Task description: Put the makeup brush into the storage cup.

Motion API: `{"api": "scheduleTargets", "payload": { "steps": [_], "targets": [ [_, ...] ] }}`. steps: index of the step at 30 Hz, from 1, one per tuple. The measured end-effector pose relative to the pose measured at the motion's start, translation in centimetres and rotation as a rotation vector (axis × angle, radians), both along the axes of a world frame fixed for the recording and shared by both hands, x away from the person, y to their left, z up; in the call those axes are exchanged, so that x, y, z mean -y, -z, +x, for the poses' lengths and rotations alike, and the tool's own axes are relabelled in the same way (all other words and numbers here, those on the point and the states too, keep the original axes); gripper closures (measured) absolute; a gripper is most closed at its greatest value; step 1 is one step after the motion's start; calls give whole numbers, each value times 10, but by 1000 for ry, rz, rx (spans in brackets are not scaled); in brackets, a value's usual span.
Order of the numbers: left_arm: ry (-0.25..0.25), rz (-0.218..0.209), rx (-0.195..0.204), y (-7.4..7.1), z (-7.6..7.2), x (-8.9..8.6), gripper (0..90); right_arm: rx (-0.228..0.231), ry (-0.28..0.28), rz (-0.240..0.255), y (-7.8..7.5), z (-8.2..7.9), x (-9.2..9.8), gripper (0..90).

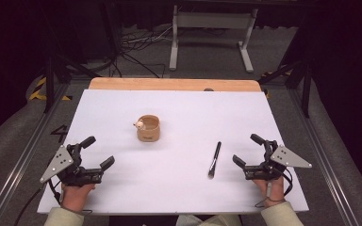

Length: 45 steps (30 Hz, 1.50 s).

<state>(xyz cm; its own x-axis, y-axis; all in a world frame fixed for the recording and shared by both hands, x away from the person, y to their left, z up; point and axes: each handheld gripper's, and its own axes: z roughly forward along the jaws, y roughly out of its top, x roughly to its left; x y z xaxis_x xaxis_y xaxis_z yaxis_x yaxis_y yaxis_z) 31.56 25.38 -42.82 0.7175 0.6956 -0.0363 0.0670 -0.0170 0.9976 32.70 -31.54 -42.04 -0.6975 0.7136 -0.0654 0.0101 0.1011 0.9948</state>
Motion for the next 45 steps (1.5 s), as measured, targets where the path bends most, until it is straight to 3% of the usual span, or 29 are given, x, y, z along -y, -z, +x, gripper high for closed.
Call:
{"api": "scheduleTargets", "payload": {
  "steps": [13, 22, 25, 26, 29, 30, 31, 32, 33, 37, 38, 41, 43, 45],
  "targets": [
    [-1, -7, -15, 2, 0, 1, 32, -29, -8, 12, 2, 3, 3, 0],
    [0, -2, -28, 1, 0, 1, 49, -63, -36, 7, -9, 10, 5, 13],
    [2, 3, -28, 1, 0, 1, 51, -77, -47, -27, -15, 15, 3, 13],
    [3, 4, -29, 1, 0, 1, 51, -86, -55, -66, -21, 20, 0, 12],
    [5, 4, -28, 1, 0, 1, 52, -89, -68, -99, -30, 25, -2, 11],
    [7, 5, -26, 0, -1, 1, 54, -97, -76, -134, -38, 29, -5, 10],
    [7, 5, -26, 0, -1, 1, 55, -97, -76, -134, -38, 29, -5, 10],
    [9, 8, -28, 1, -1, 1, 55, -109, -82, -175, -46, 34, -8, 8],
    [9, 8, -28, 1, -1, 1, 55, -109, -82, -175, -46, 34, -8, 8],
    [10, 9, -28, 1, -1, 2, 55, -152, -102, -285, -57, 45, -16, 6],
    [10, 8, -27, 1, -1, 2, 55, -152, -102, -285, -57, 45, -16, 6],
    [12, 10, -31, 1, 0, 3, 55, -202, -129, -396, -65, 53, -24, 6],
    [12, 10, -31, 1, 0, 3, 55, -209, -136, -422, -67, 55, -25, 8],
    [13, 10, -31, 1, -1, 3, 56, -237, -168, -485, -72, 61, -31, 9]
  ]
}}
